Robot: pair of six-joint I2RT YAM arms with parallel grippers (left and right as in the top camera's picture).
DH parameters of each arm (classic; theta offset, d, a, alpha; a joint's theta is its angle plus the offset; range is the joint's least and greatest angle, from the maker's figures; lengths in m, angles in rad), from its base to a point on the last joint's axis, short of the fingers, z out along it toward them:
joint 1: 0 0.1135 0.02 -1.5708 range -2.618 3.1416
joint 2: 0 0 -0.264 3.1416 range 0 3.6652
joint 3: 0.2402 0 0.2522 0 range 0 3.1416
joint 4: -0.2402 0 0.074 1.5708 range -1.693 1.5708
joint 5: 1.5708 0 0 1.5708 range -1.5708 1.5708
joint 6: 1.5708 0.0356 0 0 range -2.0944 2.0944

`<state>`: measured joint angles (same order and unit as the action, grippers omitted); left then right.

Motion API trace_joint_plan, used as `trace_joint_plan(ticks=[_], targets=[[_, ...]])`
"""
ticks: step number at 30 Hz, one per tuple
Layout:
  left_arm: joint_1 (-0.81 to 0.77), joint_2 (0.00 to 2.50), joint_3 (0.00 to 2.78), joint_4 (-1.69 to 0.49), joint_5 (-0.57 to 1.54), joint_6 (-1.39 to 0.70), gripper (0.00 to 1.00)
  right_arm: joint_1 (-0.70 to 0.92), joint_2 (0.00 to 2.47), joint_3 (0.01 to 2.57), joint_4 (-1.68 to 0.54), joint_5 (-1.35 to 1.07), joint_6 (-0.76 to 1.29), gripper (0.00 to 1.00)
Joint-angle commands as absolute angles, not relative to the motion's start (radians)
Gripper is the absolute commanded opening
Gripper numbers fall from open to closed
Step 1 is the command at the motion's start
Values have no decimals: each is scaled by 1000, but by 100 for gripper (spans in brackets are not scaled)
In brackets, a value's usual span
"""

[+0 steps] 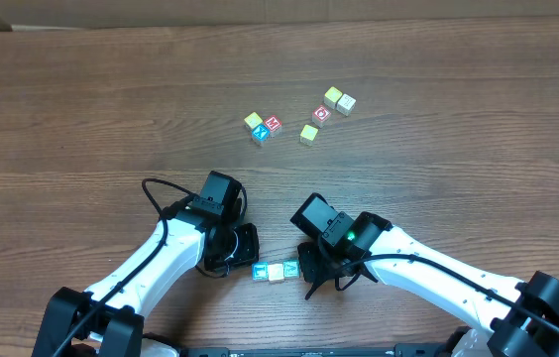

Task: Flip 5 blocks
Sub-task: 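Press the block row between left and right grippers to align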

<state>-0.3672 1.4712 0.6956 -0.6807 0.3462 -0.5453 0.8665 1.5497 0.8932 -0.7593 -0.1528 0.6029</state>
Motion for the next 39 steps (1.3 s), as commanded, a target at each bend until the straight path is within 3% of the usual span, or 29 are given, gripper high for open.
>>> trace_joint_plan(ticks=[1,21,39], targets=[[-383,1479,715,-681,368,-519,4,871,1555,884,-757,-152,610,14],[-400,1479,715,-696,315,-515,4,871,1555,884,-762,-151,610,14],[-400,1479,715,-705,390,-403,4,871,1555,884,-764,-151,610,14]])
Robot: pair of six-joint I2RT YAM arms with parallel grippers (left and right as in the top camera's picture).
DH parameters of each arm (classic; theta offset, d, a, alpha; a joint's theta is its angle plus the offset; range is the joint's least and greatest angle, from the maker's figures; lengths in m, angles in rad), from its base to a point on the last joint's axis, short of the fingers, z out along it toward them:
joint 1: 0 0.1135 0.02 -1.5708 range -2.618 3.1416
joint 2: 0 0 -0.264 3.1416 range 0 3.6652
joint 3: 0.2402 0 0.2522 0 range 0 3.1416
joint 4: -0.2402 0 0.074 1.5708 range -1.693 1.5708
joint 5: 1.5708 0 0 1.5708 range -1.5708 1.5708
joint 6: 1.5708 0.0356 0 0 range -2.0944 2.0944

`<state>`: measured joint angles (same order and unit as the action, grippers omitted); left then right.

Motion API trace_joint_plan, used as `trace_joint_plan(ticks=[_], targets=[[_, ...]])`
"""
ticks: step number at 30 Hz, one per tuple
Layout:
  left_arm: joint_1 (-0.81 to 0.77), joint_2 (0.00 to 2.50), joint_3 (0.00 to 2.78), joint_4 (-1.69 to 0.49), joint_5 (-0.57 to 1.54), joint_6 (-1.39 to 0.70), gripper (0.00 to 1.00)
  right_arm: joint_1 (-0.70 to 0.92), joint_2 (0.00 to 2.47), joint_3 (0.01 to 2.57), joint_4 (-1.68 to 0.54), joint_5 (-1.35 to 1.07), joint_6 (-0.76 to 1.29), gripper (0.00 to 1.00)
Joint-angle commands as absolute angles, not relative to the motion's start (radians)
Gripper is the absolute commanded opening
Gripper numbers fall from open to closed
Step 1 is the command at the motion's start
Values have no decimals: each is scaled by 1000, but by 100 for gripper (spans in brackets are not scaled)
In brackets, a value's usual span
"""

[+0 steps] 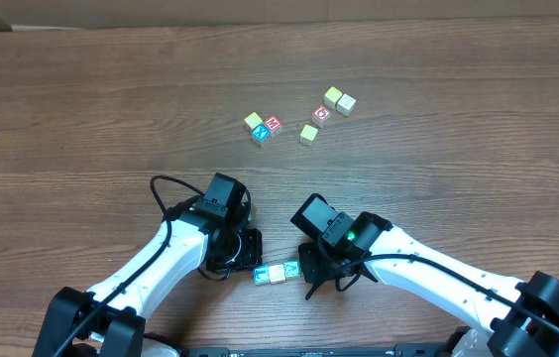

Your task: Flip 5 blocks

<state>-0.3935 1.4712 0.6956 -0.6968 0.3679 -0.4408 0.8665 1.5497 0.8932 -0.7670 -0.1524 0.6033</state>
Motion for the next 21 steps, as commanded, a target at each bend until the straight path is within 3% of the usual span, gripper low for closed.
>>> trace_joint_plan(ticks=[1,11,21], targets=[[-400,1479,715,-705,391,-403,4,871,1555,884,-764,-151,610,14],[-400,1479,715,-703,379,-410,4,871,1555,884,-764,-151,610,14],[-323,1475,790,-777,248,-570,4,868,1555,884,-741,-104,610,14]])
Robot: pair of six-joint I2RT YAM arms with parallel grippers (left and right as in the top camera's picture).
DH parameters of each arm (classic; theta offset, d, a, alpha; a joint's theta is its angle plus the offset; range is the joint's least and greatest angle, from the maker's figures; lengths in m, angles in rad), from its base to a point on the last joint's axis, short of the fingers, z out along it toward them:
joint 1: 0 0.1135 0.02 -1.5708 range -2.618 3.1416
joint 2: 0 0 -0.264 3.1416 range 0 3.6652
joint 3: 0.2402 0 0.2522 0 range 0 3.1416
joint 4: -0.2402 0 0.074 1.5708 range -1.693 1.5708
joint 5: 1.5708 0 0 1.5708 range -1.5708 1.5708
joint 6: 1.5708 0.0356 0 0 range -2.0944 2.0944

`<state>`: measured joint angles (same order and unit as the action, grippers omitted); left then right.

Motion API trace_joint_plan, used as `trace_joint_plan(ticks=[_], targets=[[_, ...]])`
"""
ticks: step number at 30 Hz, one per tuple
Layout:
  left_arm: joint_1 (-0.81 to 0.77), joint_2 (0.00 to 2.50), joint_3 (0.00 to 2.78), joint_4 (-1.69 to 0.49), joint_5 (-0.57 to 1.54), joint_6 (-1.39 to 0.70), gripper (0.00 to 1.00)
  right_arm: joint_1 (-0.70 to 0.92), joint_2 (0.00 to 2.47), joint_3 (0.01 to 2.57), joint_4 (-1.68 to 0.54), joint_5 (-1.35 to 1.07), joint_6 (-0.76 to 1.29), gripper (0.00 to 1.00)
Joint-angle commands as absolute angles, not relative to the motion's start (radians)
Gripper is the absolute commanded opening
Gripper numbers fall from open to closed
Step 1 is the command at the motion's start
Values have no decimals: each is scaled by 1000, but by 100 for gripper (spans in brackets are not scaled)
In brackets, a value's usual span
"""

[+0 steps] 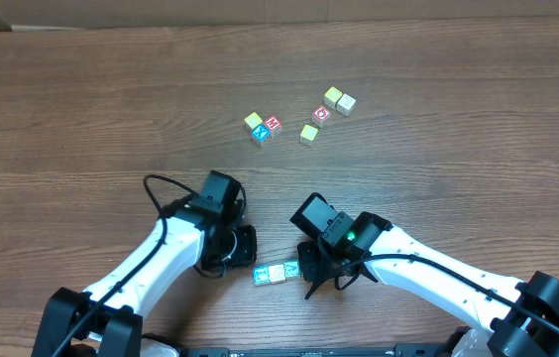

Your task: Flip 5 blocks

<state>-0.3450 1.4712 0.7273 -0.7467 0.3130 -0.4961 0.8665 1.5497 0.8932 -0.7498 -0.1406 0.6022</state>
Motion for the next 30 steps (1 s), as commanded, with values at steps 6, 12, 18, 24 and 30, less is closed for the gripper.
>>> trace_joint_plan(ticks=[6,12,18,24,30], targets=[[-326,1475,853,-921,121,-650,4,868,1555,884,-741,-39,599,13],[-398,1475,828,-971,97,-705,4,868,1555,884,-761,26,547,4],[-476,1475,800,-973,99,-785,4,871,1555,884,-770,17,491,4],[-492,1475,765,-975,123,-809,4,871,1555,881,-740,-13,474,4],[-493,1475,742,-973,128,-792,4,870,1555,838,-678,-28,601,4]])
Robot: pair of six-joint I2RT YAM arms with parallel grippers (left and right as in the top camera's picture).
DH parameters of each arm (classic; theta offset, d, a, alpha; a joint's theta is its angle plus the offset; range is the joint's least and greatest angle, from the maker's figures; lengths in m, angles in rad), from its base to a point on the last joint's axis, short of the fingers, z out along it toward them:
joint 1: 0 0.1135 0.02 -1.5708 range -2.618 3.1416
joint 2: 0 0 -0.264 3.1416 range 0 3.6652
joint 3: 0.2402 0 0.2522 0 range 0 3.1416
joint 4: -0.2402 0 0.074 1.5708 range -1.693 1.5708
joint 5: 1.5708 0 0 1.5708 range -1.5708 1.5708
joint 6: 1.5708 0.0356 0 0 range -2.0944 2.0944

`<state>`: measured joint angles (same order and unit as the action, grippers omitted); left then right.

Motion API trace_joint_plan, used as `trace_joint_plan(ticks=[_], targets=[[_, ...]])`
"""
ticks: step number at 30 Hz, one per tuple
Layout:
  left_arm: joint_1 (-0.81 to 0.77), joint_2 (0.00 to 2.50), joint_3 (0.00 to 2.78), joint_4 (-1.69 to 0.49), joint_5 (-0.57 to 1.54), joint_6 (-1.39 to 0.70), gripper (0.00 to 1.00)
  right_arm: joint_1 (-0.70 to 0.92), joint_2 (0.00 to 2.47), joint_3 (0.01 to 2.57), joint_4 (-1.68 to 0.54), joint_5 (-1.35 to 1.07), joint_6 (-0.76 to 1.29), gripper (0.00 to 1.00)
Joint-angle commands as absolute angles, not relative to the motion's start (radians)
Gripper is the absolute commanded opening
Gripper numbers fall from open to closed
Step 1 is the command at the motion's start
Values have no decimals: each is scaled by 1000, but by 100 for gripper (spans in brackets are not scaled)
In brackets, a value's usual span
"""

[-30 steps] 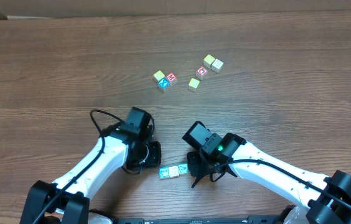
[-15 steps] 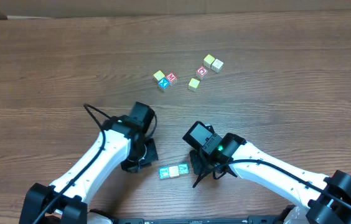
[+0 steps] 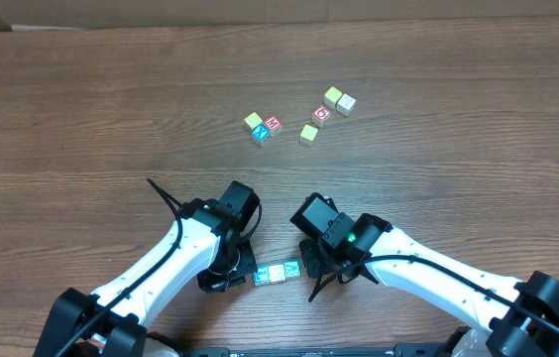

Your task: Flip 5 blocks

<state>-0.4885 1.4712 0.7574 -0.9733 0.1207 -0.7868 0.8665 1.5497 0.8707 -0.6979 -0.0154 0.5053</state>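
Note:
Three small blocks lie in a short row near the front edge: a blue one (image 3: 262,277), a pale green one (image 3: 278,273) and a teal-edged one (image 3: 291,268). My left gripper (image 3: 241,264) hangs right at the row's left end, touching or nearly touching the blue block. Its jaws are hidden under the wrist. My right gripper (image 3: 311,262) sits just off the row's right end, its fingers covered by the arm. Nothing shows as held by either gripper.
Several more blocks are scattered at mid-table. On the left are a yellow-green one (image 3: 253,120), a blue one (image 3: 260,134) and a red one (image 3: 273,123). On the right are a yellow one (image 3: 308,133), a red one (image 3: 322,113) and a pale pair (image 3: 339,99).
My left wrist has shifted right and toward the front, from beside the row to its left end. The three blocks sit a touch lower. The right arm has not moved.
At the oldest moment both grippers flanked the three-block row, the left one a little away to the upper left. It edged closer, drew back slightly, and now stands against the blue block. The right arm held still throughout, and the far blocks never moved.

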Motion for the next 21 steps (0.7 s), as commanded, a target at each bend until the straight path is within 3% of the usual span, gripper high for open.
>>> trace_joint_plan(ticks=[1,21], targets=[[-493,1475,740,-973,131,-785,4,870,1555,827,-672,-28,639,4],[-493,1475,739,-936,167,-763,5,868,1626,802,-584,-183,764,4]])
